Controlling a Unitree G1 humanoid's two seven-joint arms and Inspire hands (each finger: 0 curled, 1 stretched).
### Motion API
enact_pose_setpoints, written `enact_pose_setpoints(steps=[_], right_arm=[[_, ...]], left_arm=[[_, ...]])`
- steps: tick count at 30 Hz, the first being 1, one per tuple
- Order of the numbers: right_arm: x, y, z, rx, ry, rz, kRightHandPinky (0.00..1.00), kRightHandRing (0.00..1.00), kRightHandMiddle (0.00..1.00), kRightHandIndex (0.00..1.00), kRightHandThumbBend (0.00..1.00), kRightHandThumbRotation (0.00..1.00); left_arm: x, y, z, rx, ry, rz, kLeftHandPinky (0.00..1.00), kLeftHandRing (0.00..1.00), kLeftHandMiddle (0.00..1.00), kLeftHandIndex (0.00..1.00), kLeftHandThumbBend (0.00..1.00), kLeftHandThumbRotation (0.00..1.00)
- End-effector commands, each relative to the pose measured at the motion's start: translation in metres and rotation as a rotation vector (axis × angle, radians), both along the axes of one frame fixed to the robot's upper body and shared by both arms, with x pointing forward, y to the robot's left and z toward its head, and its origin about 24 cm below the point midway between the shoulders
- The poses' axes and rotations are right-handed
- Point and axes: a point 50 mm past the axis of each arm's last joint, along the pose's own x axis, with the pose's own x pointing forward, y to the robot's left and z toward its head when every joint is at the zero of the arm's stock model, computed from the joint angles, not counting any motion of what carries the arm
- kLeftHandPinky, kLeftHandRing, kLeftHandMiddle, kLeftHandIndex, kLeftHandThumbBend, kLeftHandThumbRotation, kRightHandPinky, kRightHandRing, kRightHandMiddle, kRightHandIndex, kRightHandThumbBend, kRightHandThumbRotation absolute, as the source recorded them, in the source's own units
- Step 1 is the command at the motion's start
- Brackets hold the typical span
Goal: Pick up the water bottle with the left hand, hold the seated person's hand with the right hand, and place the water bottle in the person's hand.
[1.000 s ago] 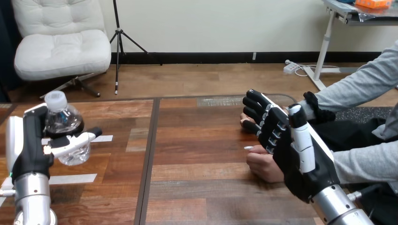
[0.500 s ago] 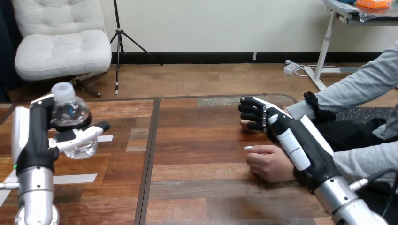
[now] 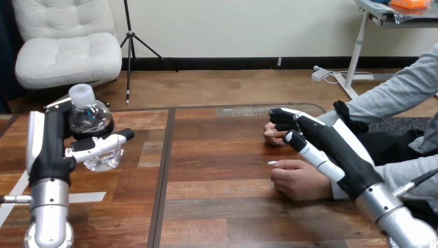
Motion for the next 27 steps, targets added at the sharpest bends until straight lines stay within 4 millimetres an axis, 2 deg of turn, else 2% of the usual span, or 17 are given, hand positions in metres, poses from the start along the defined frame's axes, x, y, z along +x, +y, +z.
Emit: enact_pose_setpoints(steps=[1, 14, 27], right_arm=[[0.021, -0.005, 0.026, -0.083, -0.113, 0.016, 0.78, 0.84, 0.85, 0.85, 0.71, 0.95], [0.033, -0.022, 0.028, -0.215, -0.113, -0.009, 0.76, 0.83, 0.86, 0.86, 0.76, 0.87], [0.044, -0.04, 0.03, -0.417, -0.124, -0.057, 0.7, 0.79, 0.83, 0.84, 0.78, 0.85]], left_arm=[[0.007, -0.006, 0.027, 0.013, -0.102, -0.034, 0.29, 0.34, 0.4, 0.41, 0.88, 0.0], [0.005, -0.011, 0.029, 0.003, -0.103, -0.059, 0.29, 0.34, 0.39, 0.4, 0.87, 0.0], [0.004, -0.011, 0.027, 0.003, -0.099, -0.078, 0.3, 0.35, 0.39, 0.4, 0.87, 0.0]])
